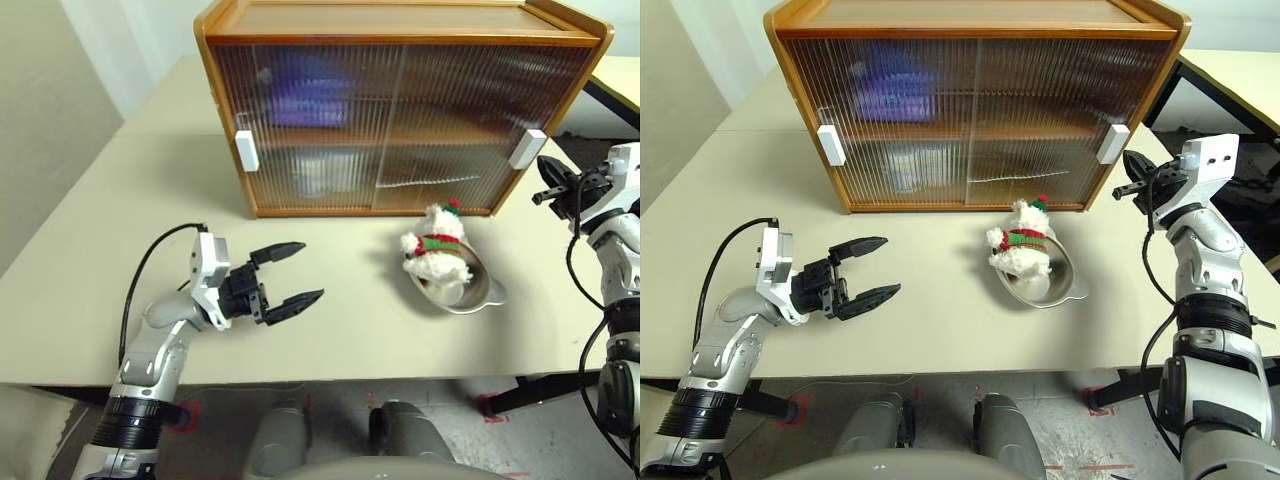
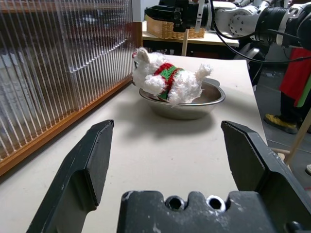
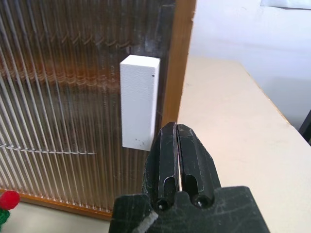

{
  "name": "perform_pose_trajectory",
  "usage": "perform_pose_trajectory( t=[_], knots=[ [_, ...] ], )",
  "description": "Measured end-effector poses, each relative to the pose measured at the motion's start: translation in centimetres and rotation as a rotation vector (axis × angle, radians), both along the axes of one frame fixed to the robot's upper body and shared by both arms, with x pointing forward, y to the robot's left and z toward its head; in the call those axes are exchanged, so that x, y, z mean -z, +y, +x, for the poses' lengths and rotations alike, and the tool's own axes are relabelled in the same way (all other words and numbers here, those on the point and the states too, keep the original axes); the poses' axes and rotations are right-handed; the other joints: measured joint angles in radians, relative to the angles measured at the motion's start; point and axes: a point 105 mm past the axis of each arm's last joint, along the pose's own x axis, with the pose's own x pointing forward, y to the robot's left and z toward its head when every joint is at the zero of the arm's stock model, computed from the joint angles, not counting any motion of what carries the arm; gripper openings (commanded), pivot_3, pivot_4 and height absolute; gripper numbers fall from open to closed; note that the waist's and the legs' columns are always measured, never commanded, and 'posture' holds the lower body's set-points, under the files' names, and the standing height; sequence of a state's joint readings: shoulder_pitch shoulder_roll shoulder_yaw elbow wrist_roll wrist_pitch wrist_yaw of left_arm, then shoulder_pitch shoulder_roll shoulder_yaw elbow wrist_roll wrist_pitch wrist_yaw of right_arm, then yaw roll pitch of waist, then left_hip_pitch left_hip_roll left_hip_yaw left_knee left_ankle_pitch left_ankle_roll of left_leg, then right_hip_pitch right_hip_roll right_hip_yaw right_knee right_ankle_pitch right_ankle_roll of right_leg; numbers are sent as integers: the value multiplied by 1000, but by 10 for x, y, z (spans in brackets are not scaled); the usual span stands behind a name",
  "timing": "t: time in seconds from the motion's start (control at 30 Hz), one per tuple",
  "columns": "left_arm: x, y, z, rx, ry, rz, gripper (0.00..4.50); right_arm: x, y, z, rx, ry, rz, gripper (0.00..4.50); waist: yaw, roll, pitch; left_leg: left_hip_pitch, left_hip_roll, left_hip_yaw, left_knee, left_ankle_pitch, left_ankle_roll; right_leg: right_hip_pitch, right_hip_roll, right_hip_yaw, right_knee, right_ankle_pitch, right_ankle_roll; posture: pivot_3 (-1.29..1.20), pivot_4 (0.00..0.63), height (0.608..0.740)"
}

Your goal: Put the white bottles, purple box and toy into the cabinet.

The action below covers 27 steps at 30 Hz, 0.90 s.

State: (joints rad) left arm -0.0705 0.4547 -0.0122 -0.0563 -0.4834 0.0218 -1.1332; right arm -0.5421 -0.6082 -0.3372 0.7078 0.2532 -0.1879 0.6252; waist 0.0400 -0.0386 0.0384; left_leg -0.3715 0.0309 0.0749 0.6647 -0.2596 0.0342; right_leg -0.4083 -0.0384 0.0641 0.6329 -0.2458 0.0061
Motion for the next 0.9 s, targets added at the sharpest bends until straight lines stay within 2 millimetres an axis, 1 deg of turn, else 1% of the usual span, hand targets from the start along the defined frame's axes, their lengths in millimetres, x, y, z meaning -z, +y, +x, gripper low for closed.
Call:
perform_pose_trajectory(
  t=[0.23,0.43,0.57,0.9],
  knots=[
    [1,1,0,1,0,16,4500,-7,11,4,-54,-24,-7,41,-1,0,0,0,0,0,0,0,0,0,0,0,1,0,0,151,0,740],
    [1,1,0,-3,1,16,4500,-5,17,5,-79,-28,8,41,-2,0,0,0,0,0,0,0,0,0,0,0,1,0,0,156,0,740],
    [1,1,1,-7,6,15,4500,-1,25,6,-107,-23,22,41,-2,0,0,1,0,0,0,0,0,0,0,0,2,0,0,160,0,740],
    [-3,3,4,-49,18,-40,4500,4,62,15,-236,-6,63,41,-1,1,-1,1,0,0,1,0,0,0,0,0,3,0,0,166,0,740]
  ],
)
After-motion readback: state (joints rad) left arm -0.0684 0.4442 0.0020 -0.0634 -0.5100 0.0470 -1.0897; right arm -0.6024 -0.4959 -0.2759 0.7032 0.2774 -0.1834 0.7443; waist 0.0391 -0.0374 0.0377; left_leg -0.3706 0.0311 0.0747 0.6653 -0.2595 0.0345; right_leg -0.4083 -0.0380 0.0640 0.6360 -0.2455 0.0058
